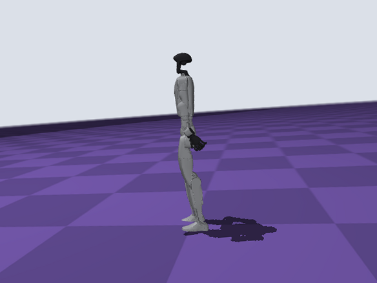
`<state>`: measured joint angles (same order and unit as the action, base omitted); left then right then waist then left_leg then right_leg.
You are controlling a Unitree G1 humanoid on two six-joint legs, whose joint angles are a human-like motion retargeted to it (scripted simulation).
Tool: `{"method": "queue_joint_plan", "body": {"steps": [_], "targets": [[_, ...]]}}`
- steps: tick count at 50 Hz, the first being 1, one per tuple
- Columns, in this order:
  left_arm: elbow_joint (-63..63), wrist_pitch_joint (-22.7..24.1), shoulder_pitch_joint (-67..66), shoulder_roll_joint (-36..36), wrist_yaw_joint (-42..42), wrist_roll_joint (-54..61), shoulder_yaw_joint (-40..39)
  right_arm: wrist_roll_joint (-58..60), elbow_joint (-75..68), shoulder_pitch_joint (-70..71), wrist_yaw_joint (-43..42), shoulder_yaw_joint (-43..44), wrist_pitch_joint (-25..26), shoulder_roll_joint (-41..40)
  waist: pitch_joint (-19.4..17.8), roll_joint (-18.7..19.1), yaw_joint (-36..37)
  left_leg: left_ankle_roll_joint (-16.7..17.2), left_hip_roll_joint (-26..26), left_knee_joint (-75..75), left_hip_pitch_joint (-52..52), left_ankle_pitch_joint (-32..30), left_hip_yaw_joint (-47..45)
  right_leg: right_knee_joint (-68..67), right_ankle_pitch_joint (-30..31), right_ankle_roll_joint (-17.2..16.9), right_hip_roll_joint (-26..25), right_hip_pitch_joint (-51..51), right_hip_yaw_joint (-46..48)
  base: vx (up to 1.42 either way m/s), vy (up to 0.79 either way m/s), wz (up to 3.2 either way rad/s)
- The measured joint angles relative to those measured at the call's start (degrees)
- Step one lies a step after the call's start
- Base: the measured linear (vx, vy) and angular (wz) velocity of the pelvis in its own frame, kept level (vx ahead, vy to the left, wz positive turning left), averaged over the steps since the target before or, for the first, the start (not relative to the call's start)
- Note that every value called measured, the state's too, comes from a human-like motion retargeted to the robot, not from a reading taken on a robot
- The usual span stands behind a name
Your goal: In place motions
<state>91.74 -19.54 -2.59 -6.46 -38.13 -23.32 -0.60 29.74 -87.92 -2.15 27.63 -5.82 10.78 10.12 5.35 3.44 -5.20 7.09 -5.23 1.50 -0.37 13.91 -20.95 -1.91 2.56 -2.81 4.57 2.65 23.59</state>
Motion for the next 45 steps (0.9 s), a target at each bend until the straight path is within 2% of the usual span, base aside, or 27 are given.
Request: {"method": "queue_joint_plan", "body": {"steps": [45], "targets": [[0.94, -0.11, 0.69, -0.37, -0.35, -0.17, 0.14, 0.52, -0.26, 0.35, -0.31, -0.32, 0.12, 0.01, 1.13, -0.35, -0.56, 0.04, -0.06, 0.28, -0.52, -0.05, 0.60, 0.15, 0.11, 0.07, 0.02, 0.07, 0.43, 0.00, 0.00, 0.00]]}}
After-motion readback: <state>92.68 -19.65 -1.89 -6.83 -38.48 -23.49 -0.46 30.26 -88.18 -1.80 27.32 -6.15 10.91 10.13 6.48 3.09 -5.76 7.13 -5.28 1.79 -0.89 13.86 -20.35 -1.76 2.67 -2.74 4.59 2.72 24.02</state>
